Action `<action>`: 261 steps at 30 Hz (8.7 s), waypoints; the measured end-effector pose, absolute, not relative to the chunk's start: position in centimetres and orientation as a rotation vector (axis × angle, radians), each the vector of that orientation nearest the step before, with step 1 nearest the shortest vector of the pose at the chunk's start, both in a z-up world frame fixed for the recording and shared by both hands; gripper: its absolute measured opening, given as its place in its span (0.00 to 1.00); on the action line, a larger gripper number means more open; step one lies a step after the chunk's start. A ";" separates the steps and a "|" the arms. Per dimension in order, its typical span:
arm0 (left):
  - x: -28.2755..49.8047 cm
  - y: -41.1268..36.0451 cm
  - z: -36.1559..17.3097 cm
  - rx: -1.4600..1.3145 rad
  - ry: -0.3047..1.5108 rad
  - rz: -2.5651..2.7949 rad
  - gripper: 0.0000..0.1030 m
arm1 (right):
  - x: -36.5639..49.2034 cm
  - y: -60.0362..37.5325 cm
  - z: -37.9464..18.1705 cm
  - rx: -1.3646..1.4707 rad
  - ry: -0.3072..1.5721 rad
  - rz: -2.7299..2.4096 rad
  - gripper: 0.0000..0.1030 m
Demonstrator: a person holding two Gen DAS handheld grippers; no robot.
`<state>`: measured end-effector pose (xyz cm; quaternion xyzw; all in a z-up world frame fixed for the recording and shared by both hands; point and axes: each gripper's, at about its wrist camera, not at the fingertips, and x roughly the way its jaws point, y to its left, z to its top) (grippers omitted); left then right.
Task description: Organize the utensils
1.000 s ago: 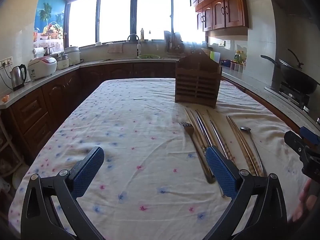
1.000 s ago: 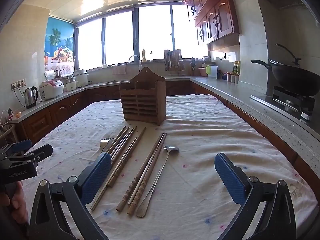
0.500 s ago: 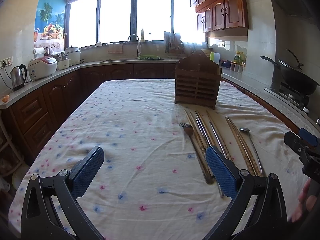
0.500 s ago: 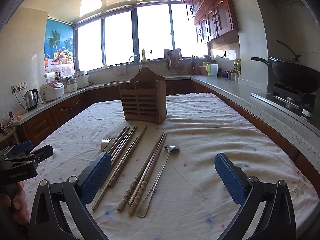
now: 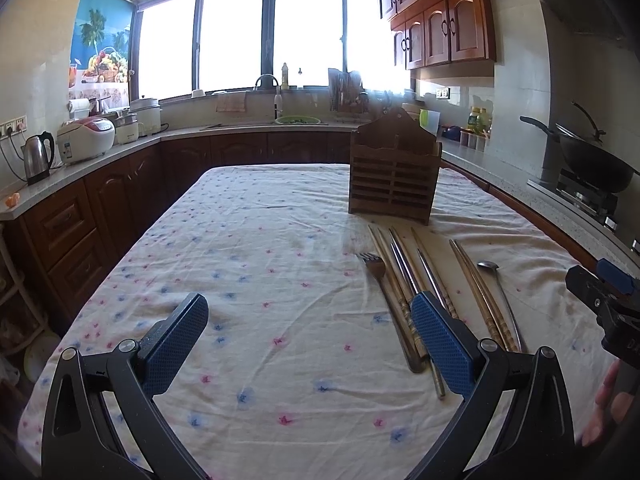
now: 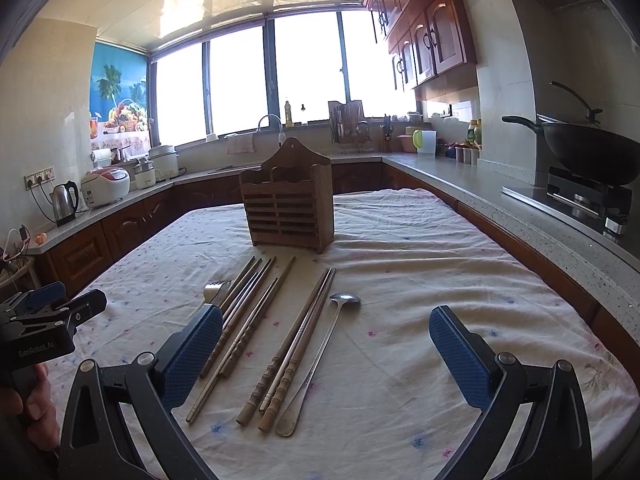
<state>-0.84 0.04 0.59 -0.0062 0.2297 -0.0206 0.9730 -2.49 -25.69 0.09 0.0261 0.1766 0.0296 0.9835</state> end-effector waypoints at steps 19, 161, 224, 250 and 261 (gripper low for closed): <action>-0.9 -0.2 0.8 -0.014 0.454 -0.045 1.00 | -2.4 -26.0 0.3 0.060 0.348 0.072 1.00; 30.2 -5.5 8.6 -0.173 0.579 -0.391 0.67 | 26.2 -28.7 8.9 0.230 0.438 0.231 0.56; 18.2 -1.3 -1.4 -0.194 0.933 -0.219 0.56 | 13.7 -27.0 -1.2 0.289 0.749 0.203 0.20; 24.2 -7.8 -4.3 0.068 0.999 -0.307 0.09 | 21.0 -25.0 -4.4 0.174 0.908 0.187 0.09; 20.6 -2.8 -1.1 -0.144 0.963 -0.368 0.05 | 18.4 -25.6 -1.6 0.257 0.823 0.223 0.06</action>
